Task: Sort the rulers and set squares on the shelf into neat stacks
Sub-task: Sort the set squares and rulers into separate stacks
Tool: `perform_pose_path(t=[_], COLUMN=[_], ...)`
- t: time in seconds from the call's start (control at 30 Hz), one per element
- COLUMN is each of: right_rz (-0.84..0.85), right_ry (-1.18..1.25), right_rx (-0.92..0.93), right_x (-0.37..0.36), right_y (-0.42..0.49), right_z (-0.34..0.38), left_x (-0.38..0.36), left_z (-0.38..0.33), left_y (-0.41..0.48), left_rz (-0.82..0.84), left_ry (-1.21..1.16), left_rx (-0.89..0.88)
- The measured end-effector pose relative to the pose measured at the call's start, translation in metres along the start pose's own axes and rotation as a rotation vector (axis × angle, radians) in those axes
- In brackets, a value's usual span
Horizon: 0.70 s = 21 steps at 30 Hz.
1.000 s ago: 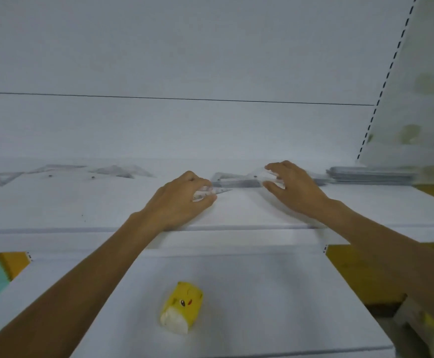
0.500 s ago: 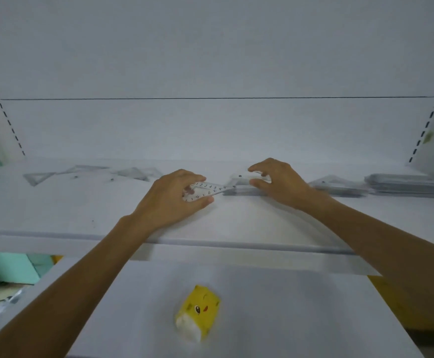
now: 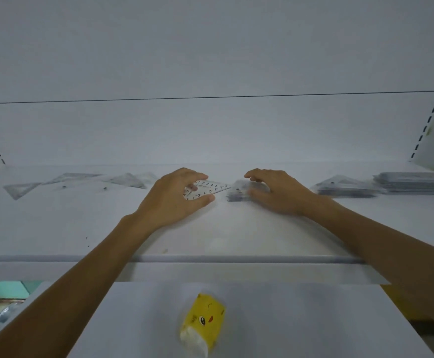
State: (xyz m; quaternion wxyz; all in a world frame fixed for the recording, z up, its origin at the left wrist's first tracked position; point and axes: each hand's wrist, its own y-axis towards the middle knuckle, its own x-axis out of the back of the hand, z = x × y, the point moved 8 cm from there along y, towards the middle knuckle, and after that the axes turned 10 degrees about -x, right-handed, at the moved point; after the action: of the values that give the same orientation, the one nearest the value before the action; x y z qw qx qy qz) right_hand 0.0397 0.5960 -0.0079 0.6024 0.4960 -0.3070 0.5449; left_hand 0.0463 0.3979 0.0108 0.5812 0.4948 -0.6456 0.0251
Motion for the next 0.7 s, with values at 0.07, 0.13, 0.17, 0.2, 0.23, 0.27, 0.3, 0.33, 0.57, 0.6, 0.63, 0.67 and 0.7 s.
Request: perform_pose_path(t=[0.07,0.13,0.17,0.2,0.23,0.27,0.3,0.33,0.57,0.6,0.63,0.67,0.7], right_rz=[-0.030,-0.069,-0.085,-0.096,-0.101,-0.105,-0.110,-0.119,-0.188,-0.192,-0.197,-0.202,-0.205], right_ry=[-0.038,-0.061,-0.067,-0.071,-0.077,-0.084,-0.087,-0.083,-0.051,-0.060,-0.071,-0.076,-0.071], right_rx=[0.009,0.022,0.026,0.029,0.032,0.036,0.041,0.046,0.023,0.014,-0.001,-0.024,-0.054], right_x=[0.000,0.003,0.006,0.009,0.012,0.016,0.019,0.024,0.071,0.078,0.085,0.091,0.097], right_y=[-0.002,-0.005,-0.008,-0.010,-0.014,-0.017,-0.022,-0.027,-0.077,-0.086,-0.095,-0.103,-0.110], right_z=[0.000,0.000,-0.001,-0.002,-0.004,-0.007,-0.011,-0.016,-0.079,-0.091,-0.103,-0.116,-0.128], left_x=[0.000,-0.003,-0.004,-0.007,-0.009,-0.013,-0.016,-0.020,-0.063,-0.070,-0.078,-0.085,-0.093], left_z=[0.002,0.003,0.003,0.003,0.001,-0.003,-0.007,-0.013,-0.071,-0.081,-0.091,-0.102,-0.113], left_y=[0.003,0.005,0.006,0.007,0.010,0.013,0.018,0.023,0.066,0.073,0.080,0.086,0.092], left_rz=[-0.008,-0.010,-0.011,-0.010,-0.009,-0.007,-0.007,-0.007,0.007,0.009,0.008,0.007,0.006], left_ry=[0.000,-0.006,-0.017,-0.028,-0.040,-0.052,-0.063,-0.069,-0.131,-0.145,-0.158,-0.167,-0.174], left_rx=[0.016,0.040,0.056,0.067,0.069,0.063,0.053,0.040,-0.004,-0.007,-0.012,-0.017,-0.024])
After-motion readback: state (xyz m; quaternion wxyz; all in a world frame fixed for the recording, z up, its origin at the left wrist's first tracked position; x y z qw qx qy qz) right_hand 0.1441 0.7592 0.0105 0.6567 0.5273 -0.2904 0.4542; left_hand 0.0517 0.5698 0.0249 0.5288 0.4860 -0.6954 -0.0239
